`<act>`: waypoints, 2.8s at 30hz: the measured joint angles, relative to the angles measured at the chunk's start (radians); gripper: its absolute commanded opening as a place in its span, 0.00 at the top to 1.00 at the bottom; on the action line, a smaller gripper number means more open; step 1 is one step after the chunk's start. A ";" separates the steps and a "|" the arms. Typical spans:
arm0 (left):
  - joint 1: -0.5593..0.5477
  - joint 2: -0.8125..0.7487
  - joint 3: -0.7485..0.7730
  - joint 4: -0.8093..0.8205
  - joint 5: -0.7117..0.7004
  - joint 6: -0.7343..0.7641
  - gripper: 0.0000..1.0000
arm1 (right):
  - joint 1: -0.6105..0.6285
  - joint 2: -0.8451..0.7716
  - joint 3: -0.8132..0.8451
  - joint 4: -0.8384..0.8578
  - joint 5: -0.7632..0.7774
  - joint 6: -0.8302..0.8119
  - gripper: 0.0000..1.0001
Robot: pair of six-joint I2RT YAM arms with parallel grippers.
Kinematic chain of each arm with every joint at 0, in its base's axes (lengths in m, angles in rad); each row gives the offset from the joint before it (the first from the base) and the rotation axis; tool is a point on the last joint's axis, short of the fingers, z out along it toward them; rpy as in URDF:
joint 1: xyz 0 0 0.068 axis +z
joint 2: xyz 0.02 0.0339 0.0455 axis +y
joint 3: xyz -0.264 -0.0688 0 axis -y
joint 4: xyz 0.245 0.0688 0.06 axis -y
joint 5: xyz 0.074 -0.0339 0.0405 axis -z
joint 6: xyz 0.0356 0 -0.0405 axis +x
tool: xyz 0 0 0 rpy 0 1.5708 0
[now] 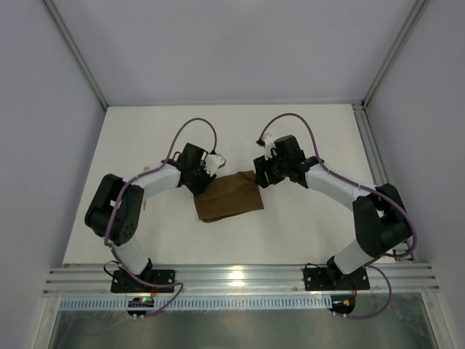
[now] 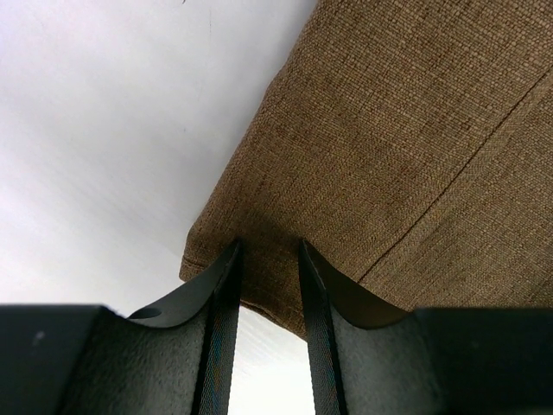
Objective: Fold the napkin into a case and place the utensils inside
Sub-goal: Fold the lower triangle-folded napkin at the center of the board.
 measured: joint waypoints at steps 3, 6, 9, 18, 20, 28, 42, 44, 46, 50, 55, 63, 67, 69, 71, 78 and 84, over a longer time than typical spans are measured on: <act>0.000 0.000 -0.002 0.005 0.001 -0.002 0.66 | 0.000 -0.055 0.003 -0.032 0.032 -0.021 0.45; 0.000 0.000 -0.004 0.008 0.002 -0.003 0.66 | 0.002 -0.050 0.021 -0.035 0.031 -0.025 0.68; 0.000 0.000 -0.004 0.013 0.001 -0.004 0.65 | 0.018 0.027 0.090 -0.024 0.012 -0.021 0.83; 0.001 0.000 -0.005 0.016 0.000 -0.003 0.65 | 0.034 0.275 0.196 0.087 -0.083 0.062 0.97; 0.001 0.000 -0.004 0.016 0.000 -0.003 0.65 | 0.032 0.307 0.195 0.100 -0.097 0.076 0.97; 0.014 0.003 -0.004 0.029 -0.032 -0.003 0.66 | 0.011 0.327 0.116 0.188 -0.130 0.122 0.97; 0.030 0.003 0.005 0.011 0.008 -0.003 0.62 | 0.045 0.237 0.113 0.126 -0.076 0.066 0.97; 0.030 0.003 0.008 0.004 0.010 -0.005 0.62 | 0.068 0.209 0.113 0.130 -0.076 0.064 0.97; 0.030 0.003 0.008 -0.001 0.010 -0.005 0.62 | 0.089 0.196 0.112 0.144 -0.081 0.064 0.97; 0.030 0.003 0.008 -0.007 0.011 -0.005 0.61 | 0.096 0.223 0.112 0.159 -0.085 0.065 0.97; 0.030 0.003 0.008 -0.010 0.012 -0.004 0.61 | 0.074 0.290 0.101 0.146 -0.061 0.064 0.97; 0.030 0.003 0.008 -0.011 0.014 -0.002 0.61 | 0.062 0.245 0.043 0.163 -0.042 0.066 0.97; 0.030 -0.001 0.008 -0.017 0.031 0.003 0.57 | 0.058 0.231 0.043 0.127 -0.036 0.055 0.97; 0.030 -0.015 0.008 -0.038 0.048 0.004 0.55 | 0.058 0.227 0.051 0.103 -0.037 0.050 0.97; 0.030 -0.034 0.023 -0.076 0.073 0.003 0.53 | 0.058 0.224 0.069 0.079 -0.040 0.045 0.96; 0.030 -0.113 0.111 -0.154 0.156 -0.017 0.53 | 0.051 0.178 0.174 0.056 -0.079 0.046 0.96; 0.037 -0.139 0.121 -0.162 0.130 -0.028 0.57 | 0.015 0.196 0.225 0.093 -0.105 0.083 0.96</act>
